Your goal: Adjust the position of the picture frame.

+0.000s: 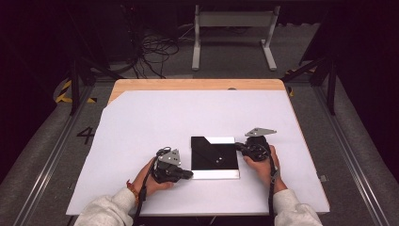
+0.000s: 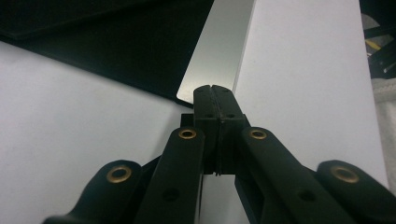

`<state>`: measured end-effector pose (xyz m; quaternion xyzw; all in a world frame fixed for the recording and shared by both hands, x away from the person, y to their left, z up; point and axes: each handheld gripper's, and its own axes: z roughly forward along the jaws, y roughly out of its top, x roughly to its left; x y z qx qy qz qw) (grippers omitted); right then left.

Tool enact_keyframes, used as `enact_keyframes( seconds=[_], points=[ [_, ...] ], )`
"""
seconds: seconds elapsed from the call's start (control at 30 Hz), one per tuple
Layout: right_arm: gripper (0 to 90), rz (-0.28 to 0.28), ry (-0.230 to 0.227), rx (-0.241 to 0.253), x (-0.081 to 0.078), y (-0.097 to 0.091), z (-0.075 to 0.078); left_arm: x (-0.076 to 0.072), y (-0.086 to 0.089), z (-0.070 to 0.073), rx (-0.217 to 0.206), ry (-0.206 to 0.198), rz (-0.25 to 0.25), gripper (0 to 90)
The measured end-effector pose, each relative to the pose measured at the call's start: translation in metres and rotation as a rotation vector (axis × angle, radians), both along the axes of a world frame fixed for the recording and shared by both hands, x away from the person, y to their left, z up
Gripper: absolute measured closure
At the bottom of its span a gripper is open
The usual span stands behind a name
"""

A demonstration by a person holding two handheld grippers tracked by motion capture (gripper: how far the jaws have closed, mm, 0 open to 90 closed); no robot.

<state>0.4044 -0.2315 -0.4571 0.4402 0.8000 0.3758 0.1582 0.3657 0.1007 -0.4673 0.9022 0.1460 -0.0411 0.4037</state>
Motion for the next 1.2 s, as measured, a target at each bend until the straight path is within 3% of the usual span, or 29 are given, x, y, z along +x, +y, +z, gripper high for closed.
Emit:
enact_keyframes(
  seconds=[0.13, 0.27, 0.33, 0.63, 0.87, 0.97, 1.2],
  points=[
    [90.0, -0.009, -0.005, -0.012, 0.005, 0.008, 0.000, -0.005, -0.001, -0.001, -0.006, 0.021, -0.016, 89.9],
    [90.0, -0.002, -0.004, -0.005, 0.009, 0.011, 0.000, -0.007, -0.003, 0.000, 0.005, 0.002, -0.035, 89.8],
    [90.0, 0.004, -0.018, -0.030, 0.010, 0.015, 0.000, -0.007, -0.003, 0.000, 0.003, 0.003, -0.038, 89.8],
    [86.9, 0.035, -0.070, -0.072, 0.002, 0.014, 0.001, -0.009, -0.003, 0.006, 0.032, -0.076, -0.038, 84.3],
    [88.8, 0.091, -0.098, -0.097, -0.023, 0.006, 0.009, 0.002, 0.010, 0.013, 0.013, -0.123, 0.049, 81.8],
    [89.6, 0.135, -0.105, -0.101, -0.041, 0.005, 0.015, 0.010, 0.020, 0.018, 0.006, -0.159, 0.108, 81.8],
    [89.6, 0.183, -0.111, -0.105, -0.067, 0.007, 0.018, 0.026, 0.028, 0.024, -0.019, -0.180, 0.174, 81.8]
  ],
)
